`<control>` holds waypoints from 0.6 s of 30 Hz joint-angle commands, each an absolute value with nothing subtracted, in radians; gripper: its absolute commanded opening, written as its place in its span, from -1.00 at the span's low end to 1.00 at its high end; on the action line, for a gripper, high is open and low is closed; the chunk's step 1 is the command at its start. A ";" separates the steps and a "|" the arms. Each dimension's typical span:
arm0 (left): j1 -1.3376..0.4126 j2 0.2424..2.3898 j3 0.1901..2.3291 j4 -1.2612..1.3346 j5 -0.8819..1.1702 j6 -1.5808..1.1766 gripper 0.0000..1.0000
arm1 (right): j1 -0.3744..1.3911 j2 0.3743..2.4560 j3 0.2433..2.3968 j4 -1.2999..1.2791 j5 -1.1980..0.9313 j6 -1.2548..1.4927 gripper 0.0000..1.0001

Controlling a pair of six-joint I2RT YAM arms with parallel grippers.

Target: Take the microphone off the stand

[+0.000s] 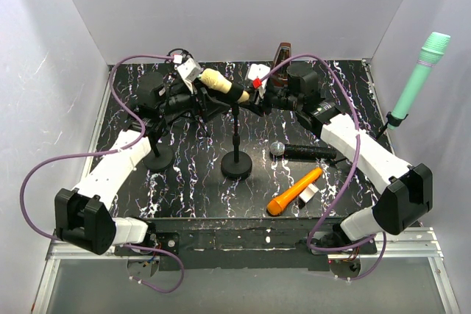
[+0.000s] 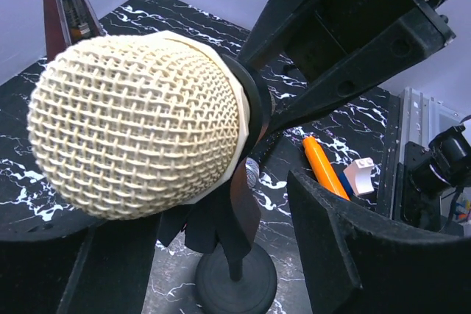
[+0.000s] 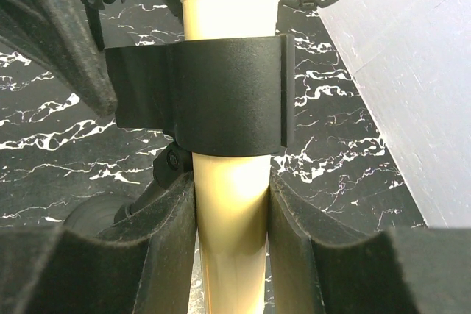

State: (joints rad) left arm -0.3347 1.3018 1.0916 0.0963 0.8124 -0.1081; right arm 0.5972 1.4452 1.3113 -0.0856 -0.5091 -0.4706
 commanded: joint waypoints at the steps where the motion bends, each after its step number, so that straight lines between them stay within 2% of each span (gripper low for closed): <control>1: -0.324 1.318 1.089 0.084 0.894 -0.097 0.33 | 0.598 1.430 1.318 -0.106 -0.469 -0.437 -0.97; 14: -0.322 1.391 1.071 0.167 0.910 -0.091 0.32 | 0.598 1.427 1.318 -0.103 -0.482 -0.428 -0.97; 15: -0.324 1.400 1.077 0.166 0.922 -0.087 0.28 | 0.598 1.428 1.319 -0.103 -0.482 -0.426 -0.97; 18: -0.322 1.413 1.092 0.161 0.946 -0.078 -0.06 | 0.598 1.433 1.325 -0.104 -0.479 -0.426 -0.97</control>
State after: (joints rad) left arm -0.3222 1.4014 1.0740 0.1463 0.9047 -0.0956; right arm 0.5972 1.4452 1.3113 -0.0849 -0.4881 -0.4473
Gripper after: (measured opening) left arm 0.569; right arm 0.446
